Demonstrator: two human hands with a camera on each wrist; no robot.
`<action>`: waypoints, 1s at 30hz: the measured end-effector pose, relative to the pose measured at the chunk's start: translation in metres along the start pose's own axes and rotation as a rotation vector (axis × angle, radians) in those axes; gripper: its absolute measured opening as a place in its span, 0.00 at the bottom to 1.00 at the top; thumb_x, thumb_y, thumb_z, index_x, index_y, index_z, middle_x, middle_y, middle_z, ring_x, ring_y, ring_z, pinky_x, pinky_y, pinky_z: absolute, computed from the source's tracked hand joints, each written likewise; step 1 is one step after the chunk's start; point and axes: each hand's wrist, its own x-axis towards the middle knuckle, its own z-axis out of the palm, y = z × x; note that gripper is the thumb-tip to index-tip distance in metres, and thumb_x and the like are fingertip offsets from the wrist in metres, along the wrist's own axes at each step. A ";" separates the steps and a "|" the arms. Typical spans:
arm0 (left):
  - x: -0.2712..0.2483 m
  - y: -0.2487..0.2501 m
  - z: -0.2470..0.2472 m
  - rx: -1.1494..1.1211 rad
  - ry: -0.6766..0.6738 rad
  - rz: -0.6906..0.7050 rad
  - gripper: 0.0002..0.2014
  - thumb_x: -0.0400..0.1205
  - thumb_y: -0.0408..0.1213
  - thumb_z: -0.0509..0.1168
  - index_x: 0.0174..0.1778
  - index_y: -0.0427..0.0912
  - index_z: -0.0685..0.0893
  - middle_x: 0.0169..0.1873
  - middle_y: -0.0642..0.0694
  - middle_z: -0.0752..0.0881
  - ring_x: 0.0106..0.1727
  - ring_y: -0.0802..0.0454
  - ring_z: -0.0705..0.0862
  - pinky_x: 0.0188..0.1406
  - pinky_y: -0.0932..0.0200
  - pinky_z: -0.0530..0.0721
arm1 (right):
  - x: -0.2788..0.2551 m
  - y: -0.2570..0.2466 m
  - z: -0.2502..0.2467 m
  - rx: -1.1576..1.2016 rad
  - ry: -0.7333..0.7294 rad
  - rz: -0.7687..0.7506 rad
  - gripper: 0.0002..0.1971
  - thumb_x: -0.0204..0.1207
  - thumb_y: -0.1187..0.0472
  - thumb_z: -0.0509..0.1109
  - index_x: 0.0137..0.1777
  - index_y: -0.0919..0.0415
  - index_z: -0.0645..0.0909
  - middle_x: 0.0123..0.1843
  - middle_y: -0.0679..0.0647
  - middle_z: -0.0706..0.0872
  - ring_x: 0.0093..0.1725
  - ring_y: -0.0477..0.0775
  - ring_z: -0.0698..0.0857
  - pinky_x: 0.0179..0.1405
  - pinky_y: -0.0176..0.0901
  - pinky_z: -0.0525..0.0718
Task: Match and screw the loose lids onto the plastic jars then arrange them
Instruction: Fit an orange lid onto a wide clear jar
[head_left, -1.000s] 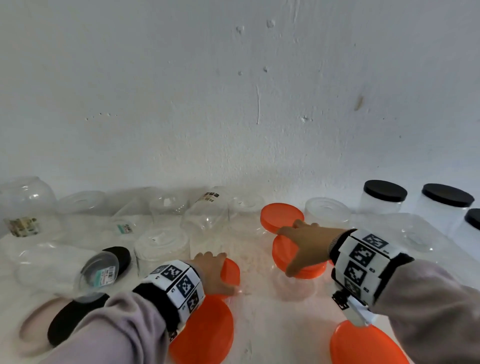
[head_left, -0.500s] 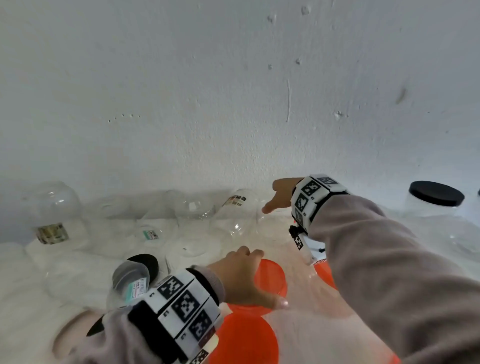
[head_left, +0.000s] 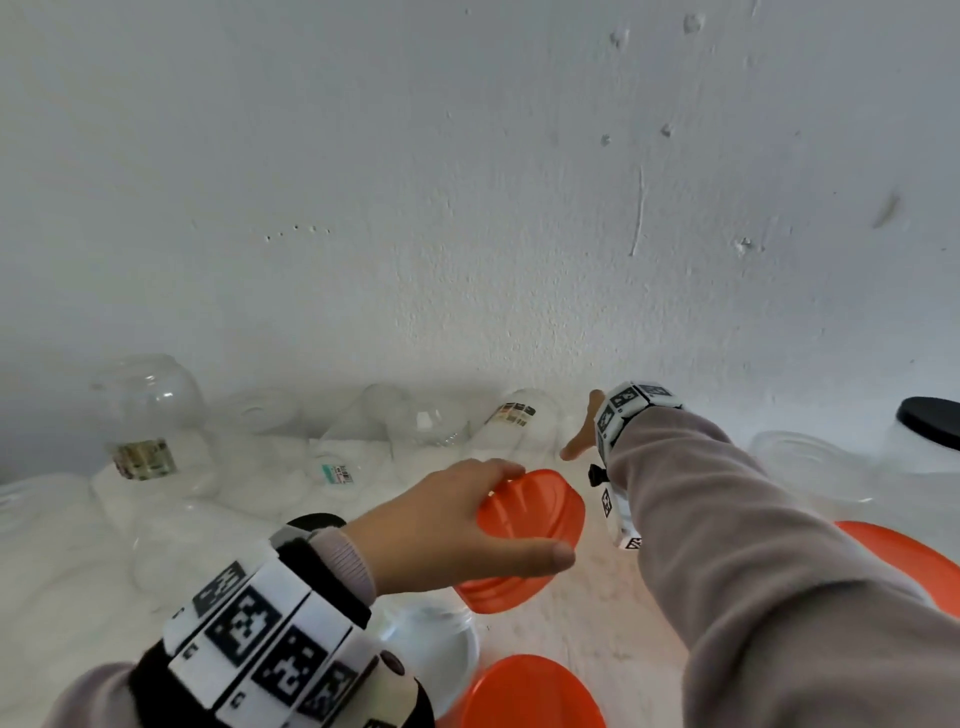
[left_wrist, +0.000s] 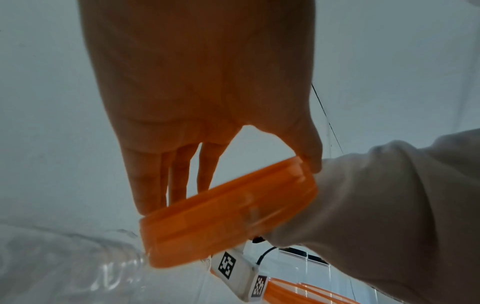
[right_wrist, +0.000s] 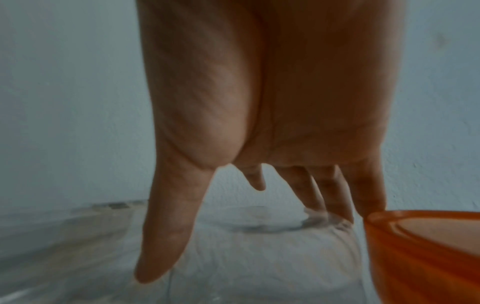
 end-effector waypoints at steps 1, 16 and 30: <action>0.000 -0.001 0.000 -0.015 0.013 0.005 0.52 0.58 0.75 0.61 0.79 0.61 0.59 0.73 0.59 0.68 0.68 0.58 0.73 0.65 0.59 0.78 | 0.001 0.000 0.001 -0.004 -0.009 0.005 0.47 0.57 0.41 0.83 0.74 0.60 0.69 0.70 0.61 0.76 0.68 0.65 0.76 0.60 0.56 0.75; -0.012 0.004 0.009 -0.264 0.272 0.048 0.57 0.53 0.82 0.53 0.79 0.58 0.61 0.57 0.66 0.75 0.49 0.73 0.77 0.37 0.77 0.75 | -0.055 0.007 -0.025 0.029 0.159 -0.057 0.57 0.43 0.29 0.78 0.74 0.49 0.60 0.62 0.57 0.63 0.67 0.69 0.70 0.46 0.62 0.75; -0.046 0.039 0.043 -0.452 0.551 -0.053 0.47 0.63 0.72 0.54 0.77 0.53 0.65 0.52 0.64 0.74 0.46 0.71 0.75 0.34 0.75 0.70 | -0.191 0.053 -0.008 0.447 0.092 -0.384 0.53 0.58 0.38 0.80 0.79 0.46 0.53 0.66 0.52 0.61 0.62 0.58 0.73 0.52 0.47 0.79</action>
